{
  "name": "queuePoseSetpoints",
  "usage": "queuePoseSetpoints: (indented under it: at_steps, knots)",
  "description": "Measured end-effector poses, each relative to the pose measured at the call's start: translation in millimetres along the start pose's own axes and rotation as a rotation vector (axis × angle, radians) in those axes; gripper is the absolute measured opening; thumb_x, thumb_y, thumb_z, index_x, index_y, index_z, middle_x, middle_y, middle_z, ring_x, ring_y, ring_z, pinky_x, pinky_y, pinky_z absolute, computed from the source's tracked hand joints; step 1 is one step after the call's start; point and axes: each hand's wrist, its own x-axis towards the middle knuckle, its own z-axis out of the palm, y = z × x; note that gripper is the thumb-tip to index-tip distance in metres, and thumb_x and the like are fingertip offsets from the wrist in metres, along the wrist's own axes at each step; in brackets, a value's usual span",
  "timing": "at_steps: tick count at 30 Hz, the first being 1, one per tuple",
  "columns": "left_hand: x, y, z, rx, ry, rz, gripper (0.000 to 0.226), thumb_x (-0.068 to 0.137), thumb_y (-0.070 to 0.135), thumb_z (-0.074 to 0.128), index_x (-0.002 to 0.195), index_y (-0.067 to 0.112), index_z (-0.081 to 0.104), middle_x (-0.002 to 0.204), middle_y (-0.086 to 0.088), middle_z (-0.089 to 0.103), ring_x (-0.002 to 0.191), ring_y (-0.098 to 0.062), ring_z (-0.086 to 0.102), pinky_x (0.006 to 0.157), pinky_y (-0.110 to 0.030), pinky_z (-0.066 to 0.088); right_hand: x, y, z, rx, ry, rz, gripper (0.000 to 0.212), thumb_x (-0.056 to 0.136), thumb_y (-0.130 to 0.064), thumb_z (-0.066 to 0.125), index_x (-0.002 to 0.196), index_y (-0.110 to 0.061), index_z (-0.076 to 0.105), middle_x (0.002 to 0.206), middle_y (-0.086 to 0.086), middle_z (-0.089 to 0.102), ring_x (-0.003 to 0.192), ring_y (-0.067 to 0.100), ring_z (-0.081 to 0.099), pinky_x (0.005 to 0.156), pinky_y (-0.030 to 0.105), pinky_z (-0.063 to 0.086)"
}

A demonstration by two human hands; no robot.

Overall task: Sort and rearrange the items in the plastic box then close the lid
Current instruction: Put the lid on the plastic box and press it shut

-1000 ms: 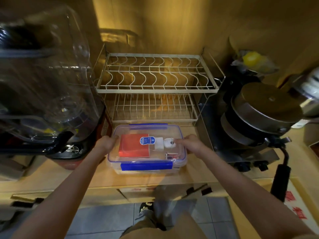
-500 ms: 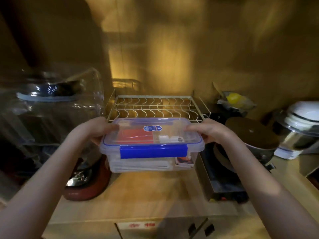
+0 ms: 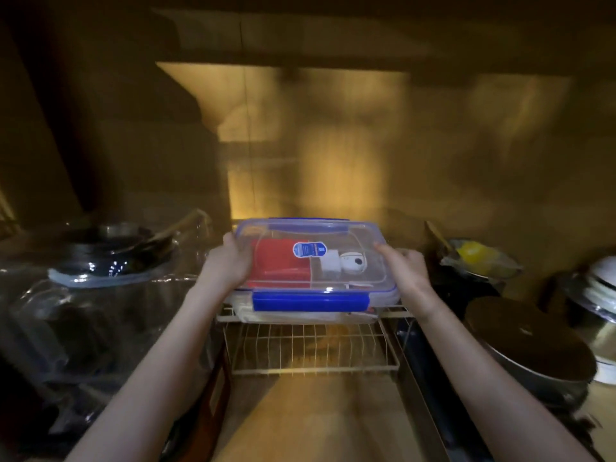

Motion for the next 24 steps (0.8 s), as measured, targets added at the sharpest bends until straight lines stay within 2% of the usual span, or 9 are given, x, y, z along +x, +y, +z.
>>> queuePoseSetpoints:
  at_steps: [1,3,7,10,13,15,17,21,24]
  knots:
    - [6,-4,6,-0.003,0.007,-0.003,0.052,0.098,0.032,0.030,0.141,0.007,0.019,0.127,-0.024,0.054,0.112,-0.035,0.056,0.085,-0.039,0.044,6,5,6,0.018,0.003,0.007,0.023,0.083,-0.027,0.065,0.084,-0.005,0.069,0.057,0.000,0.070,0.054,0.009,0.067,0.052,0.022,0.046]
    - [20,-13,17,0.005,0.025,-0.028,0.052,0.097,0.029,0.031,0.141,0.007,0.016,0.125,-0.026,0.053,0.111,-0.038,0.055,0.091,-0.046,0.048,17,13,15,0.030,-0.021,0.033,0.026,0.084,-0.026,0.065,0.090,-0.001,0.069,0.069,0.006,0.072,0.059,0.013,0.069,0.055,0.024,0.049]
    - [52,-24,29,0.093,0.041,-0.087,0.051,0.095,0.034,0.032,0.139,0.013,0.019,0.124,-0.026,0.052,0.112,-0.041,0.053,0.095,-0.055,0.046,39,25,29,0.010,-0.084,0.110,0.032,0.083,-0.030,0.065,0.096,-0.001,0.066,0.089,0.015,0.073,0.076,0.023,0.071,0.062,0.028,0.053]
    - [69,-26,36,0.112,0.050,-0.093,0.047,0.095,0.035,0.033,0.136,0.012,0.026,0.118,-0.022,0.057,0.106,-0.038,0.058,0.091,-0.051,0.050,56,29,36,-0.012,-0.097,0.153,0.033,0.083,-0.031,0.065,0.097,-0.002,0.065,0.087,0.013,0.073,0.075,0.022,0.070,0.060,0.028,0.050]
    - [81,-27,43,0.124,0.044,-0.103,0.042,0.096,0.035,0.033,0.130,0.009,0.035,0.113,-0.020,0.060,0.101,-0.034,0.060,0.086,-0.046,0.053,69,30,42,-0.012,-0.090,0.186,0.021,0.084,-0.027,0.064,0.089,-0.007,0.061,0.078,0.008,0.068,0.069,0.017,0.066,0.057,0.026,0.046]
    - [90,-27,45,0.148,0.039,-0.127,0.041,0.096,0.035,0.033,0.123,0.007,0.042,0.114,-0.020,0.059,0.103,-0.034,0.059,0.089,-0.046,0.051,80,32,47,-0.023,-0.103,0.207,0.017,0.085,-0.026,0.062,0.087,-0.008,0.062,0.081,0.010,0.068,0.070,0.018,0.065,0.057,0.027,0.045]
    - [96,-25,47,0.207,0.043,-0.123,0.041,0.095,0.037,0.035,0.117,0.006,0.049,0.120,-0.021,0.055,0.110,-0.034,0.053,0.094,-0.047,0.048,92,35,52,-0.030,-0.098,0.233,0.024,0.085,-0.028,0.062,0.096,-0.006,0.064,0.092,0.014,0.069,0.075,0.019,0.066,0.060,0.028,0.046]
    - [99,-11,57,0.351,0.016,0.063,0.040,0.094,0.040,0.032,0.111,0.013,0.057,0.125,-0.015,0.056,0.122,-0.035,0.046,0.107,-0.054,0.030,108,39,60,-0.029,-0.064,0.288,0.037,0.082,-0.035,0.064,0.106,-0.008,0.062,0.100,0.014,0.068,0.083,0.023,0.067,0.063,0.031,0.047]
    - [108,-9,66,0.340,-0.017,0.155,0.038,0.094,0.043,0.030,0.106,0.018,0.056,0.114,-0.009,0.063,0.110,-0.026,0.055,0.107,-0.052,0.029,118,44,64,-0.036,-0.048,0.305,0.064,0.072,-0.051,0.067,0.121,-0.012,0.054,0.112,0.013,0.064,0.094,0.027,0.065,0.073,0.037,0.050]
